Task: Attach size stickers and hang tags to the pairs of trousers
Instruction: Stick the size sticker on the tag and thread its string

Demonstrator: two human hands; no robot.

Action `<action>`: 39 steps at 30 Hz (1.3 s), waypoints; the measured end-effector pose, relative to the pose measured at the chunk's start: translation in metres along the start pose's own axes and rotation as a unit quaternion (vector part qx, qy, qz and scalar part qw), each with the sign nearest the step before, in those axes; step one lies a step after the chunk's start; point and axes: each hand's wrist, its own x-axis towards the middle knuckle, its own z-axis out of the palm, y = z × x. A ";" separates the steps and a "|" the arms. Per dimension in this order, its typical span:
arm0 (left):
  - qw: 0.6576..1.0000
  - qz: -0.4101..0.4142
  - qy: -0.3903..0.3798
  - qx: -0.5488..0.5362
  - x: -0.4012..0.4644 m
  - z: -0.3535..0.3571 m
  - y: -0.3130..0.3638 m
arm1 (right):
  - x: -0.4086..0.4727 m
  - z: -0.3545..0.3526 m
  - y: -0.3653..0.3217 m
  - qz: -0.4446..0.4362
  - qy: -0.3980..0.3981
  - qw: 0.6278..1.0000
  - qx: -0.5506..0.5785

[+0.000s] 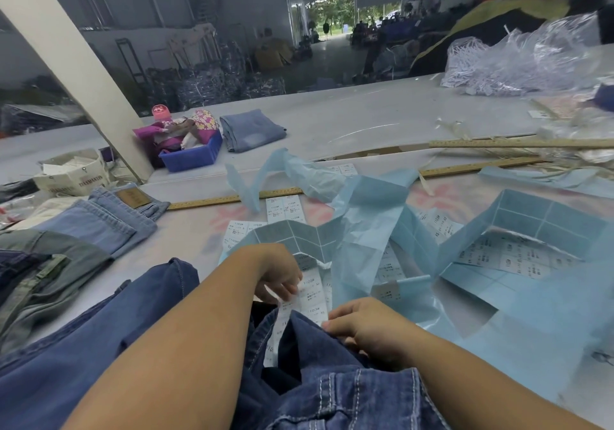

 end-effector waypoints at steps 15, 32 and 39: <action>0.990 -0.047 -0.063 -0.116 -0.002 0.004 0.015 | -0.008 -0.006 0.001 -0.198 0.117 0.966 0.114; 0.923 0.117 0.186 -0.314 0.005 -0.004 0.021 | -0.010 -0.014 0.008 -0.173 0.099 0.978 0.069; 0.915 0.298 0.254 0.093 -0.011 0.003 0.032 | -0.012 -0.013 0.006 -0.192 0.123 0.972 0.058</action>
